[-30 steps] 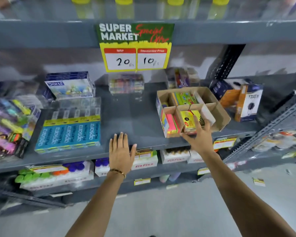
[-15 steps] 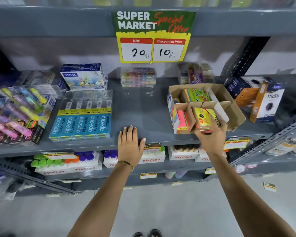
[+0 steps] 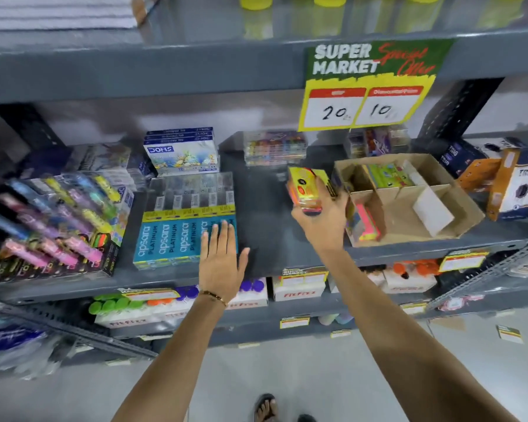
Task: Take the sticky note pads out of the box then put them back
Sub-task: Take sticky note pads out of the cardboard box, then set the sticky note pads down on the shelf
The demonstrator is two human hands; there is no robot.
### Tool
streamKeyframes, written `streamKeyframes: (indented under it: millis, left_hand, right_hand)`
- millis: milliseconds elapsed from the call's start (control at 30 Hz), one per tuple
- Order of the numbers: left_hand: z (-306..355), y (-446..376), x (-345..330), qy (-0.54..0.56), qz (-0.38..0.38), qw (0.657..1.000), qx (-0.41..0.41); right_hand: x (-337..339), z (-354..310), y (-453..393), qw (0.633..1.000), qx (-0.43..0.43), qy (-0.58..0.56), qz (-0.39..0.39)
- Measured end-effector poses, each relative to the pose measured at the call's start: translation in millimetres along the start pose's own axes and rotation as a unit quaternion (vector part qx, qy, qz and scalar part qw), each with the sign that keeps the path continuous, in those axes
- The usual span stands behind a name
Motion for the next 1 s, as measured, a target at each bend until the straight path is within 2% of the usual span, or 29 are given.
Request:
streamKeyframes:
  millis: [133, 233, 333, 400, 467, 567, 700, 767, 867, 933, 1000]
  left_hand:
    - [-3, -2, -7, 0.013, 0.0, 1.0, -0.002]
    - [-3, -1, -10, 0.014, 0.004, 1.0, -0.003]
    - [-3, -1, -10, 0.011, 0.003, 1.0, 0.002]
    - [-1, -1, -10, 0.006, -0.002, 1.0, 0.005]
    - [-1, -1, -11, 0.006, -0.006, 1.0, 0.009]
    - [0, 0, -9, 0.005, 0.01, 1.0, 0.007]
    - [3, -1, -2, 0.035, 0.049, 0.998, 0.007]
    - [4, 0, 0, 0.046, 0.058, 0.997, 0.011]
    - [5, 0, 1, 0.045, 0.062, 0.997, 0.014]
    - [4, -1, 0, 0.043, 0.061, 0.997, 0.015]
    - [4, -1, -2, 0.04, 0.064, 0.997, 0.015]
  right_hand:
    - [-26, 19, -27, 0.99, -0.003, 0.113, -0.085]
    - [-34, 37, -34, 0.958, 0.0, 0.228, -0.173]
    - [-33, 36, -36, 0.931, 0.098, 0.321, -0.145]
    - [-30, 34, -38, 0.898, 0.168, 0.371, -0.167]
    - [-26, 35, -39, 0.871, 0.201, 0.402, -0.197]
    - [-13, 25, -39, 0.87, 0.236, 0.391, -0.189]
    - [0, 7, -2, 0.887, 0.348, 0.297, -0.065]
    - [-6, 1, 37, 0.883, 0.382, 0.249, -0.106]
    - [-21, -2, 83, 0.844, 0.398, 0.272, -0.236]
    - [-23, 0, 93, 0.834, 0.399, 0.293, -0.243]
    - [-22, -1, 86, 0.852, 0.377, 0.273, -0.242]
Point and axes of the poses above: each hand's wrist, its own y-axis away from the middle knuckle, its own x-axis out of the back of the hand, z = x × y, the point moved 1 cm from there along -y, towards the middle knuckle, and after that the axes turned 1 degree about y, right-handed, at the moved point
